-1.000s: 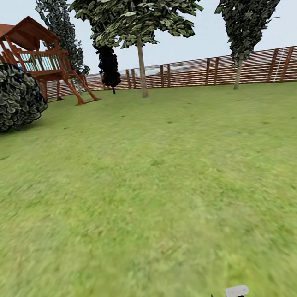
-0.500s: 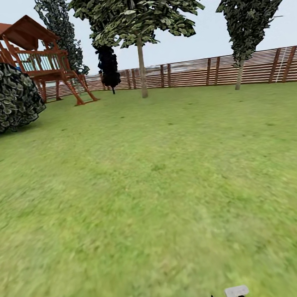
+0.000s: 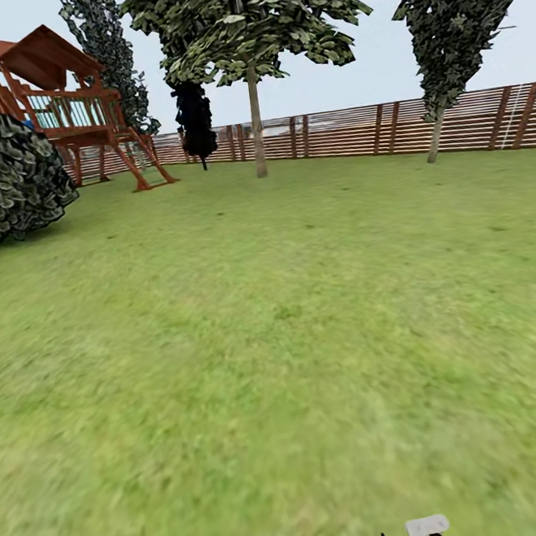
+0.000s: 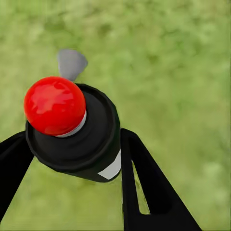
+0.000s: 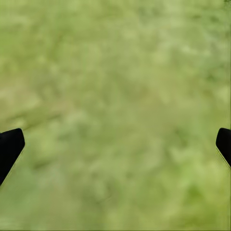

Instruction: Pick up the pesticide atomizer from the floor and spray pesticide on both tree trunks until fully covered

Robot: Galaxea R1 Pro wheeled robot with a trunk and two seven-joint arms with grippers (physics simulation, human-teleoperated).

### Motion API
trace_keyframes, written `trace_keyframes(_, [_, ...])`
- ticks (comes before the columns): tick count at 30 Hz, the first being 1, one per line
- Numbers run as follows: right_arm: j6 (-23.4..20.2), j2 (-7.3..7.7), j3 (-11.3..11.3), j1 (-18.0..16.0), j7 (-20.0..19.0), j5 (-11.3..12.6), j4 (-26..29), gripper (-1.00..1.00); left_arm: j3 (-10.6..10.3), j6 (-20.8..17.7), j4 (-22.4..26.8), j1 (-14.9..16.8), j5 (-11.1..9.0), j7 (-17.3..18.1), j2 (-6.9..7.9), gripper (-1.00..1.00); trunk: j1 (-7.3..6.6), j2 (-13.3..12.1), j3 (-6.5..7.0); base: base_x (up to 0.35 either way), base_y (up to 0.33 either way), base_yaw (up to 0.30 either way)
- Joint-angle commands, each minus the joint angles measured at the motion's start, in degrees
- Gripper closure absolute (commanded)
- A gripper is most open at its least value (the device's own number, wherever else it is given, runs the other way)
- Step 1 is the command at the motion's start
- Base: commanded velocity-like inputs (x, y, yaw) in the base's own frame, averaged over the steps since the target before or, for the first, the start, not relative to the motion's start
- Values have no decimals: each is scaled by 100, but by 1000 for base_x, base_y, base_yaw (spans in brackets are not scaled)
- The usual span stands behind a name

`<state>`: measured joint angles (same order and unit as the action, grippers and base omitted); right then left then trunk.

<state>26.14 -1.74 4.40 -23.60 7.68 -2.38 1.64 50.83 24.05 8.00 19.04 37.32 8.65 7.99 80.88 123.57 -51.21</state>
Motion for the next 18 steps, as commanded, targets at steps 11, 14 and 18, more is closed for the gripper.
trace_keyframes(11, [5,-1,44,-4,58,-26,-6,-100,50,12,0,1,13,41,0,100,3,2,-5,340,0,0])
trace_keyframes(14, [5,-1,44,-4,58,-26,-6,-100,50,12,0,2,13,41,0,100,3,2,-5,340,0,0])
trace_keyframes(18, [5,-1,45,-4,58,-26,-4,-100,50,12,0,3,13,41,-2,100,3,2,-5,340,0,0])
